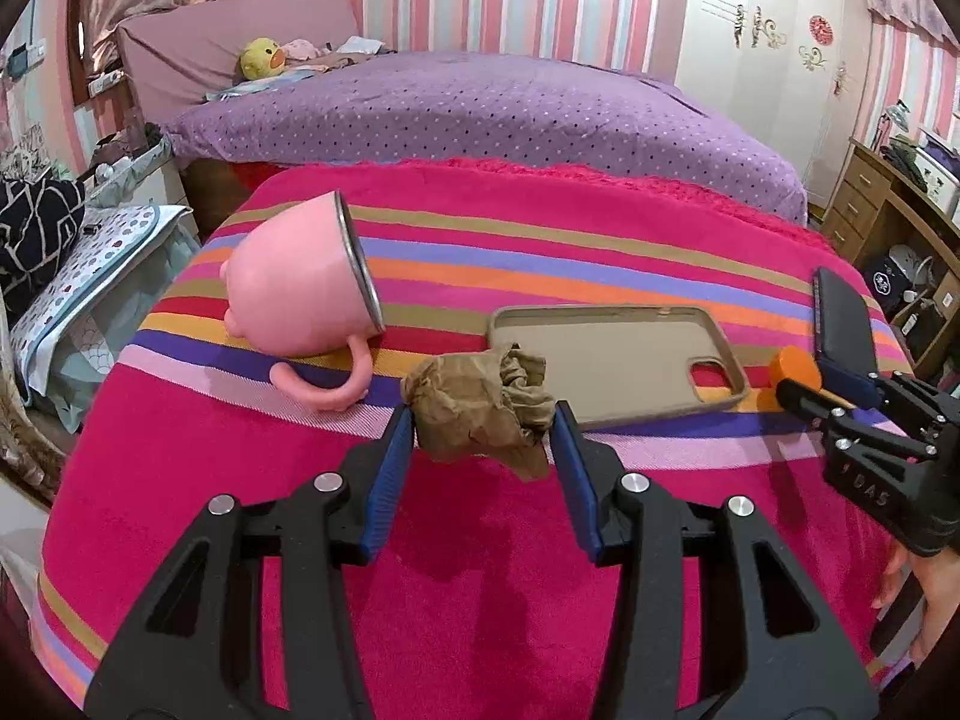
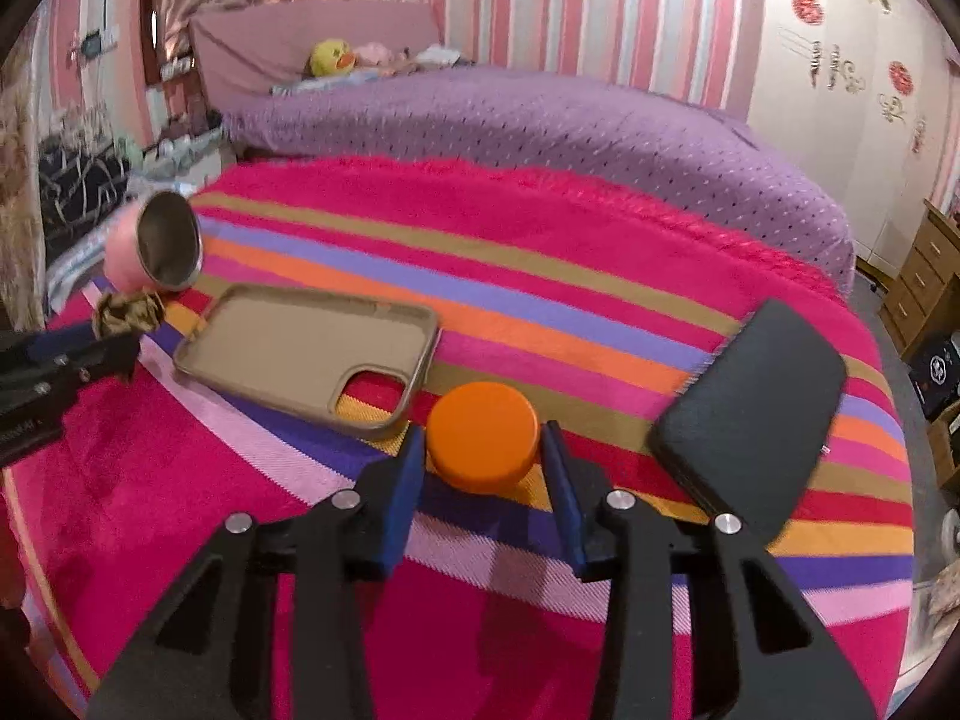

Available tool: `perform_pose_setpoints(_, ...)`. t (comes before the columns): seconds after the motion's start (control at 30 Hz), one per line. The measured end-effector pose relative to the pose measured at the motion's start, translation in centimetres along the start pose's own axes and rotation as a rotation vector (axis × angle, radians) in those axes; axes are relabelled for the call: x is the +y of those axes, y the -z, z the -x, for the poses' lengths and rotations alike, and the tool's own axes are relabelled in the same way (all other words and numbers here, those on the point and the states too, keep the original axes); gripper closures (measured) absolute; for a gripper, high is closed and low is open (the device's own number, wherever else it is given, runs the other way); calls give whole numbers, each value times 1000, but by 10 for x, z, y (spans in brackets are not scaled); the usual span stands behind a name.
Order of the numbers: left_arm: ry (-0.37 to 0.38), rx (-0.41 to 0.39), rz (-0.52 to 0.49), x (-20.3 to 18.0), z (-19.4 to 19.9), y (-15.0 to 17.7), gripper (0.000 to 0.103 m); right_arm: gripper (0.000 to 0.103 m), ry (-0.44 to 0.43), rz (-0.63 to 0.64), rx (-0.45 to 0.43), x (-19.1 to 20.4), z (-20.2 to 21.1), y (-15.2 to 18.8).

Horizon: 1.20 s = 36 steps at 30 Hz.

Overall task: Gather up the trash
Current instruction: 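Grasp the crumpled paper on the tray with the left gripper while the right gripper grasps the orange ball, then carry the brown paper and orange ball with both grippers over the basket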

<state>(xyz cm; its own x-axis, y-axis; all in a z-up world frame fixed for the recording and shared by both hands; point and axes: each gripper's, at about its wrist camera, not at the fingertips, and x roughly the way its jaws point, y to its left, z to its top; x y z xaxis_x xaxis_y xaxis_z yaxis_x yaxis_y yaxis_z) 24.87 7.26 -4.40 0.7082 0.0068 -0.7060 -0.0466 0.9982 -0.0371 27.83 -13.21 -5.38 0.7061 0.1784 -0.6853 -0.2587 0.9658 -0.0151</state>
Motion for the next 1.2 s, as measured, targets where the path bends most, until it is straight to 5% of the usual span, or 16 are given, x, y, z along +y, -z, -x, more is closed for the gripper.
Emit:
perform_pose_setpoints(0.63,63,-62,-52,-78,85,56,57,63,170,-50,-167,-78,167,68)
perform_pose_setpoints(1.2,32,-104,-103,-123,117,106,57,63,189,-79,-184,-121,208,130)
